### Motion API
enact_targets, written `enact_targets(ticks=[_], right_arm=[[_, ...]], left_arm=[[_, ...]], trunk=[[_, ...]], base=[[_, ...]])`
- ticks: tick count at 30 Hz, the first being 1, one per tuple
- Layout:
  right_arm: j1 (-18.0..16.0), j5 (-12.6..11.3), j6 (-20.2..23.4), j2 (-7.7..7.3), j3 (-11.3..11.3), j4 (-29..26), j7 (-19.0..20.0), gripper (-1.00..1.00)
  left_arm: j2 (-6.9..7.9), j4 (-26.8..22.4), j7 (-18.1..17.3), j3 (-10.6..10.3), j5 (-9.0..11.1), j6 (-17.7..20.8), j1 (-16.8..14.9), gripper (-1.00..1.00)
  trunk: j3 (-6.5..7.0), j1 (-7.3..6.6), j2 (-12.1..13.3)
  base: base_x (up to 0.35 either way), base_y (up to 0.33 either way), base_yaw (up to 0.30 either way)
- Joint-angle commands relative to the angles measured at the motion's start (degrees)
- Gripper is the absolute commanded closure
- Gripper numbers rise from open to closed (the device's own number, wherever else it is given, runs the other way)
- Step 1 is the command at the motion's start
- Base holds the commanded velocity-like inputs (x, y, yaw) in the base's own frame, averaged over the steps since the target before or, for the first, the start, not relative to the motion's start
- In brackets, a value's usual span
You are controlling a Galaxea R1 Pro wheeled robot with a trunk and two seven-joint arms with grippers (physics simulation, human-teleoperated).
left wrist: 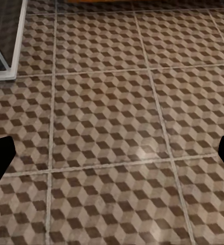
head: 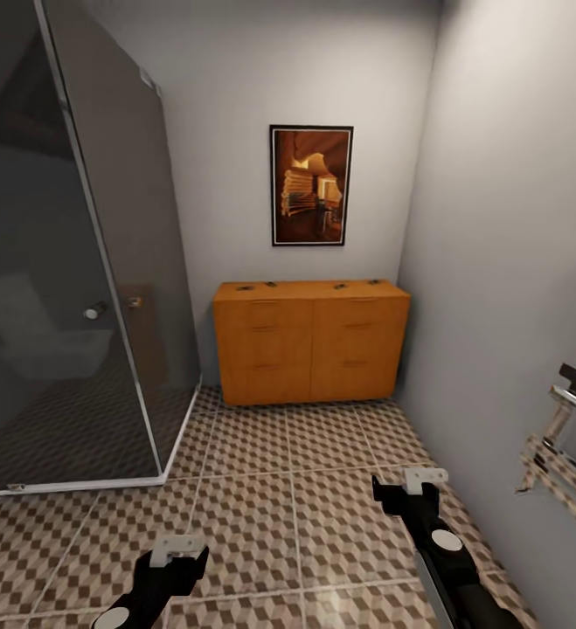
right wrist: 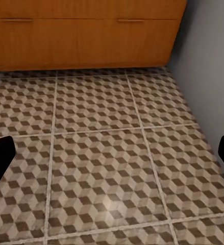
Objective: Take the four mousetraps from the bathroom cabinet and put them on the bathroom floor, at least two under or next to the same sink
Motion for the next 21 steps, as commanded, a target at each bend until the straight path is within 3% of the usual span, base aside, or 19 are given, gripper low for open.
enact_targets(ticks=[1,8,21], right_arm=[[0.0,0.0,0.3,-0.02,0.1,-0.1,-0.3,-1.0],[0.0,0.0,0.3,-0.02,0.1,-0.1,-0.3,-1.0],[0.0,0.0,0.3,-0.02,0.1,-0.1,-0.3,-1.0]], left_arm=[[-0.02,-0.1,0.0,0.0,0.0,0.3,0.0,-1.0],[-0.02,-0.1,0.0,0.0,0.0,0.3,0.0,-1.0],[-0.02,-0.1,0.0,0.0,0.0,0.3,0.0,-1.0]], trunk=[[-0.06,0.02,0.0],[-0.06,0.02,0.0],[-0.04,0.02,0.0]], base=[[0.23,-0.213,0.257],[0.23,-0.213,0.112],[0.23,-0.213,-0.04]])
